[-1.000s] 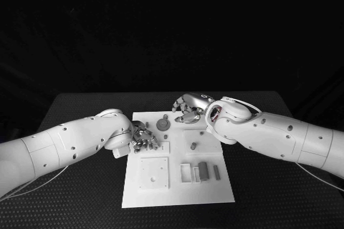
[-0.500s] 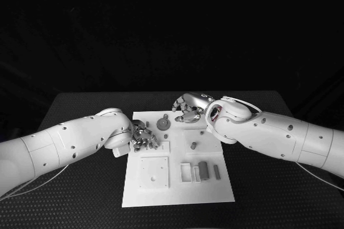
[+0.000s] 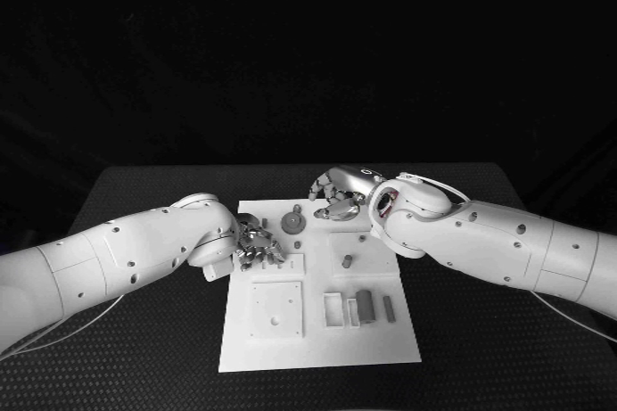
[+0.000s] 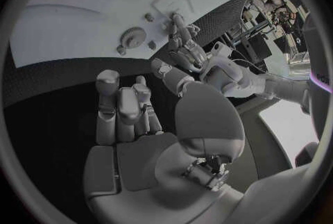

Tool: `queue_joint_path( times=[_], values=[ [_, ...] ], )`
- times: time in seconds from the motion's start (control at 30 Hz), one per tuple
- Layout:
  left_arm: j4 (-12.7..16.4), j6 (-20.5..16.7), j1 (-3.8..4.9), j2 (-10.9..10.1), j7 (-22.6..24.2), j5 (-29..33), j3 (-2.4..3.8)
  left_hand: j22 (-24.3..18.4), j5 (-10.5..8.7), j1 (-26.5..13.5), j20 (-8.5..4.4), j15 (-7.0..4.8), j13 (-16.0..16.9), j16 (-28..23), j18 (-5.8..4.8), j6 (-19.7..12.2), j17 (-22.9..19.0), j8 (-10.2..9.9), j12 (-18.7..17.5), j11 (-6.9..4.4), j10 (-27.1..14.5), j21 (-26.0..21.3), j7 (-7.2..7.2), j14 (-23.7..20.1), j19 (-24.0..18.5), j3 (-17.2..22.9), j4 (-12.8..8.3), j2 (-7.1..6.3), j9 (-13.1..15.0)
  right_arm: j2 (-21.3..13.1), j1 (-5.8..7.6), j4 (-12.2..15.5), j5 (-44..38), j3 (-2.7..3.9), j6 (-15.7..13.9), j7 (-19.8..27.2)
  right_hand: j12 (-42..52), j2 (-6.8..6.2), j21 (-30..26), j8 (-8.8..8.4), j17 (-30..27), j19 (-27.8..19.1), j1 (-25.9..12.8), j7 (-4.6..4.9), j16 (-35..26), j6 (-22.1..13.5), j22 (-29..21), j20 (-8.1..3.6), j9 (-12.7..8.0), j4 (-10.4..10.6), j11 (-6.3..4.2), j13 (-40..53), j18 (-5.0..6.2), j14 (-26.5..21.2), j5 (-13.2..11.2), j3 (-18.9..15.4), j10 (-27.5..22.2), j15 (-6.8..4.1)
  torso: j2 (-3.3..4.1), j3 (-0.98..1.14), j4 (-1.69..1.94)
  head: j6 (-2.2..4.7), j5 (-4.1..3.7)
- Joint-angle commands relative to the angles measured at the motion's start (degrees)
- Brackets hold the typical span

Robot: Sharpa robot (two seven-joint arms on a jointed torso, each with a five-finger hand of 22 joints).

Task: Assemble the parts on the task board

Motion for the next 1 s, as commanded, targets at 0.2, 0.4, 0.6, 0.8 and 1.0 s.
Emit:
queue_joint_path(
  times=[0.2,0.4,0.6,0.8,1.0],
  values=[
    [-0.21,-1.23,-0.21,0.34,0.06,-1.20,-0.11,1.13,0.17,5.03,-0.35,-0.31,0.08,0.38,1.36,-1.16,-0.07,-0.18,0.22,0.53,0.00,0.23,1.10,0.25,0.08,0.09,-0.25,4.17,-0.12,-0.02,-0.02,-0.07,-0.36,0.02,0.76,0.28,0.15,0.28,-0.33,-0.38,-0.10,0.01,-0.19,0.44,-0.38,0.12,0.95,-0.22,-0.10,-0.04,0.36,-0.09,4.80,-0.12,0.17,-0.22,-0.24,0.28,0.03,0.01,-0.04,0.02,-0.04],
    [-0.27,-0.84,-0.21,0.51,-0.13,-1.80,-0.11,1.13,0.17,5.65,-0.32,-0.29,0.10,0.39,1.40,-1.08,-0.08,-0.33,0.25,0.54,0.01,0.26,1.11,0.28,0.09,0.10,-0.26,4.04,-0.27,0.01,-0.02,-0.09,-0.35,0.02,0.85,0.25,0.15,0.28,-0.33,-0.39,-0.05,0.01,-0.22,0.44,-0.37,0.12,0.95,-0.22,-0.11,-0.01,0.36,-0.10,4.80,-0.10,0.18,-0.22,-0.24,0.28,-0.01,0.03,0.03,-0.02,-0.07],
    [-0.21,-0.72,-0.21,0.49,0.07,-1.96,-0.11,1.13,0.23,6.53,-0.28,-0.32,0.09,0.41,1.44,-0.69,-0.09,-0.35,0.27,0.47,0.09,0.31,1.04,0.36,0.13,0.21,-0.26,4.17,-0.40,0.03,-0.02,-0.13,-0.35,0.02,0.86,0.24,0.15,0.27,-0.35,-0.40,-0.07,0.01,-0.24,0.44,-0.38,0.10,0.94,-0.22,-0.11,0.01,0.37,-0.11,4.80,-0.11,0.19,-0.21,-0.24,0.28,0.01,0.02,-0.02,0.01,-0.04],
    [-0.15,-1.50,-0.21,0.43,0.52,-1.10,-0.11,1.14,0.66,7.88,-0.35,-0.52,0.04,0.44,1.50,0.04,-0.12,-0.19,0.33,0.23,0.45,0.44,0.78,0.72,0.35,0.46,-0.29,4.30,-0.49,0.03,-0.02,-0.12,-0.35,0.02,0.86,0.23,0.16,0.27,-0.35,-0.41,-0.04,0.01,-0.23,0.44,-0.38,0.09,0.94,-0.22,-0.12,0.02,0.37,-0.11,4.80,-0.10,0.19,-0.20,-0.25,0.29,0.02,0.01,0.00,0.00,-0.03],
    [-0.10,-1.64,-0.20,0.30,0.53,2.08,-0.09,1.13,2.07,8.84,-0.45,-0.72,-0.09,0.42,1.45,0.69,-0.17,-0.09,0.31,0.02,0.93,0.58,0.58,1.20,0.67,0.74,-0.27,3.92,-0.63,0.04,-0.02,-0.16,-0.35,0.01,0.89,0.23,0.16,0.27,-0.36,-0.42,-0.07,0.01,-0.23,0.44,-0.40,0.09,0.94,-0.23,-0.12,0.02,0.37,-0.12,4.80,-0.11,0.20,-0.19,-0.25,0.29,0.00,-0.02,-0.01,0.03,0.00]
  ],
)
